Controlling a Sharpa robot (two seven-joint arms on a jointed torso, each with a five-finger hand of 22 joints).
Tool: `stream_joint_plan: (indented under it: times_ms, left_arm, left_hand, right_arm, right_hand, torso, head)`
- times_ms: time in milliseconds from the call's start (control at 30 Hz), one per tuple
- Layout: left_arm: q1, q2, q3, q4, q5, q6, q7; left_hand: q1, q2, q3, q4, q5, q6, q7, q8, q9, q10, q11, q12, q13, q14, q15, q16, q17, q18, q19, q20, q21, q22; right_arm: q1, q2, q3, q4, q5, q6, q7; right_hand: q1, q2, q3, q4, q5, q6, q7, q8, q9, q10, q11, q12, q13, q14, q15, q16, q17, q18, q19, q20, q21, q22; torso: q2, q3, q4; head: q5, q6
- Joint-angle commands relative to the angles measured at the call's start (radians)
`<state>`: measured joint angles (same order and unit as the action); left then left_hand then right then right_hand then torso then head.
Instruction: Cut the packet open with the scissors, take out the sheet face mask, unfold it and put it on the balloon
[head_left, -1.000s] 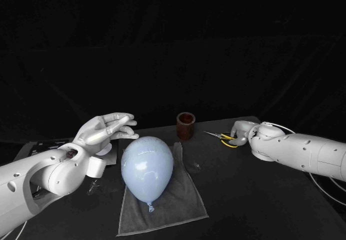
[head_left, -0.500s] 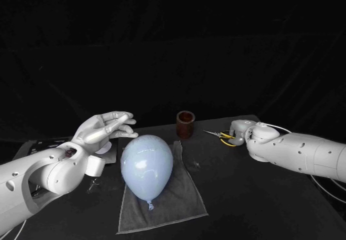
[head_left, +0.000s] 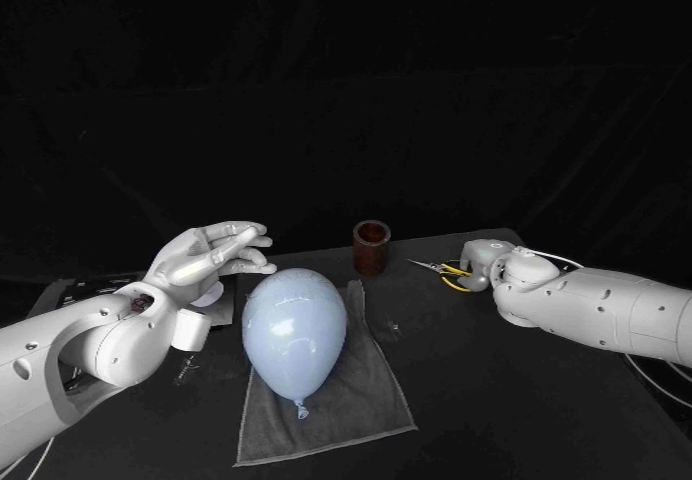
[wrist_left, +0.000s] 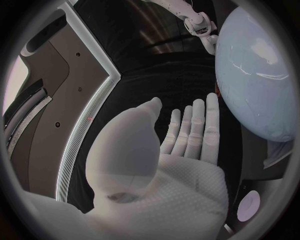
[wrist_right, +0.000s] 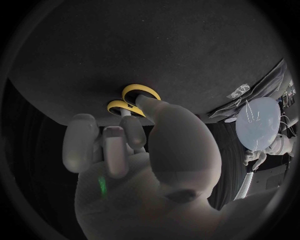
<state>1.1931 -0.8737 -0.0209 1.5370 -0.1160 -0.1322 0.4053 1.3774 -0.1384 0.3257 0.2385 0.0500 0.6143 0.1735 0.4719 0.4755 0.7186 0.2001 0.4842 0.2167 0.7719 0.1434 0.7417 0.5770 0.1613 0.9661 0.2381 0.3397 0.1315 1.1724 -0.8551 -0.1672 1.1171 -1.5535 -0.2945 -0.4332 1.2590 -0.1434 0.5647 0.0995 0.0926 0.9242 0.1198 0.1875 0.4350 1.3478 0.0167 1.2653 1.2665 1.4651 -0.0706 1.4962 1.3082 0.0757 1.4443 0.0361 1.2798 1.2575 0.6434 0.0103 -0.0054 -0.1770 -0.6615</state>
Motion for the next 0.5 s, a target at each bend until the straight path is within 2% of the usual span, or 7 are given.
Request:
stream_joint_plan:
  times_ms: [33,167,300,500]
  left_arm:
    - [0.003,0.002,0.001,0.000,-0.005,0.019,0.009]
    - [0.003,0.002,0.001,-0.001,-0.005,0.019,0.009]
    - [0.003,0.003,0.001,-0.002,-0.005,0.018,0.009]
    - [0.003,0.003,0.001,-0.004,-0.005,0.018,0.008]
  left_hand:
    - [0.011,0.002,0.001,-0.004,0.000,0.008,0.083,-0.004,0.000,0.008,0.001,-0.005,-0.001,-0.007,0.002,-0.004,-0.001,0.020,-0.002,0.002,0.005,-0.001]
    - [0.011,0.002,0.001,-0.004,0.000,0.008,0.083,-0.004,0.000,0.008,0.001,-0.005,-0.001,-0.007,0.002,-0.004,-0.001,0.020,-0.002,0.002,0.005,-0.001]
    - [0.012,0.004,0.001,-0.005,0.000,0.009,0.083,-0.005,-0.002,0.009,0.001,-0.006,-0.003,-0.007,0.002,-0.003,-0.002,0.020,-0.002,0.002,0.006,-0.001]
    - [0.012,0.004,0.001,-0.005,0.000,0.009,0.083,-0.005,-0.002,0.009,0.001,-0.006,-0.003,-0.007,0.002,-0.003,-0.002,0.020,-0.002,0.002,0.006,-0.001]
  right_arm:
    - [-0.006,-0.001,-0.009,0.008,0.057,0.046,-0.001]
    - [0.012,-0.006,-0.008,0.015,0.068,0.030,-0.003]
    - [0.034,-0.016,-0.007,0.028,0.071,0.014,-0.010]
    - [0.056,-0.028,-0.006,0.046,0.066,0.004,-0.019]
  right_hand:
    - [-0.010,0.006,0.001,-0.001,-0.005,0.145,-0.061,0.131,0.041,0.039,-0.029,0.006,0.000,0.076,-0.008,0.004,0.127,-0.003,0.004,-0.004,0.004,0.002]
    - [-0.025,0.001,-0.003,0.005,-0.019,0.143,-0.062,0.136,0.043,0.041,-0.030,0.005,0.002,0.077,-0.010,0.006,0.131,-0.004,0.005,-0.006,0.007,0.007]
    - [-0.037,-0.005,-0.007,0.012,-0.031,0.142,-0.062,0.140,0.043,0.042,-0.031,0.004,0.004,0.077,-0.011,0.007,0.133,-0.005,0.005,-0.007,0.009,0.010]
    - [-0.043,-0.008,-0.009,0.015,-0.034,0.142,-0.062,0.142,0.043,0.045,-0.031,0.007,0.008,0.078,-0.011,0.009,0.137,-0.006,0.007,-0.008,0.012,0.014]
  torso:
    - [0.000,0.0002,-0.0004]
    - [0.000,0.0001,-0.0002]
    - [0.000,-0.0008,0.0002]
    - [-0.001,-0.0015,0.0003]
  head:
    - [-0.001,0.002]
    - [-0.002,0.004]
    - [0.006,0.011]
    - [0.000,0.011]
